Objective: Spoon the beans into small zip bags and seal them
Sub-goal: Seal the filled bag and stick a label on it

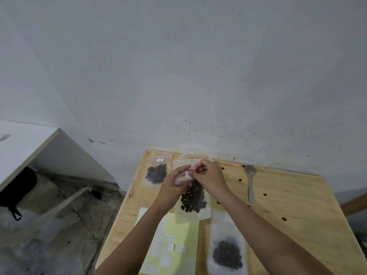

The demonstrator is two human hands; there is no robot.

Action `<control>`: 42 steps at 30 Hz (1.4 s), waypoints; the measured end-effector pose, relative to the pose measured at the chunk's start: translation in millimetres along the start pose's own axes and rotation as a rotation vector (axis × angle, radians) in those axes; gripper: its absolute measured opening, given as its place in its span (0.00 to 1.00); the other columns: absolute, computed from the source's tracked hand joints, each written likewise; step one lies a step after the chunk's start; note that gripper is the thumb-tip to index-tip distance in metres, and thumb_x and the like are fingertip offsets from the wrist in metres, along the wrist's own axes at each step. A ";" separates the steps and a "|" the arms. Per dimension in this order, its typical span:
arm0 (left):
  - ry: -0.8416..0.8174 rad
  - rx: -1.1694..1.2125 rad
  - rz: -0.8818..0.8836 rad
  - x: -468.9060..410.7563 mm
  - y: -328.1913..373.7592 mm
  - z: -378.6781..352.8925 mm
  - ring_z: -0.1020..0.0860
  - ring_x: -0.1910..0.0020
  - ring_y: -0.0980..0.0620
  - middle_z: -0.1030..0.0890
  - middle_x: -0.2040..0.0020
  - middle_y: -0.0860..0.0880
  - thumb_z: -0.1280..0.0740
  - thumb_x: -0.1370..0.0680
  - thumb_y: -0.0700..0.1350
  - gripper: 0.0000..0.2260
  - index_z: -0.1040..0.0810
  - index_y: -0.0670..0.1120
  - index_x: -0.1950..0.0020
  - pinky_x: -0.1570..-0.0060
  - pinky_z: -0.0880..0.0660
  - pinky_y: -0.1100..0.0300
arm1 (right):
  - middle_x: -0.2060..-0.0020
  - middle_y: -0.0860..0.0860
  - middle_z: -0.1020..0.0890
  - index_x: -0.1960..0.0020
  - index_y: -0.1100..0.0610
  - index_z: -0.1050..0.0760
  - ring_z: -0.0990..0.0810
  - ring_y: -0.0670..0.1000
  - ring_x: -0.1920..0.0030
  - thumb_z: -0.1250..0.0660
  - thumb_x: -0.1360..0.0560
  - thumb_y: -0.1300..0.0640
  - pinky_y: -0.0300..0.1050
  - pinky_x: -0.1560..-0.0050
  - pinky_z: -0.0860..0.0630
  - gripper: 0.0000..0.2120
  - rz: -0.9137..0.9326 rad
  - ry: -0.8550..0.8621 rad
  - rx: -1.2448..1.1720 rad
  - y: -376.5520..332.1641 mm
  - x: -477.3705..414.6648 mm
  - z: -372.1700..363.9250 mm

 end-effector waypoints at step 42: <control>-0.041 -0.803 0.308 -127.9 -105.0 152.7 0.53 0.23 0.49 0.56 0.22 0.46 0.38 0.20 0.47 0.29 0.48 0.42 0.24 0.28 0.48 0.58 | 0.41 0.54 0.28 0.36 0.60 0.28 0.28 0.52 0.40 0.33 0.28 0.64 0.33 0.44 0.36 0.20 -0.224 -0.057 0.310 71.0 -83.1 -161.9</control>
Point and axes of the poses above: each hand's wrist, its own x-axis away from the middle knuckle, its own z-axis out of the back of the hand, y = z × x, the point moved 2 cm from there along -x, towards the middle knuckle
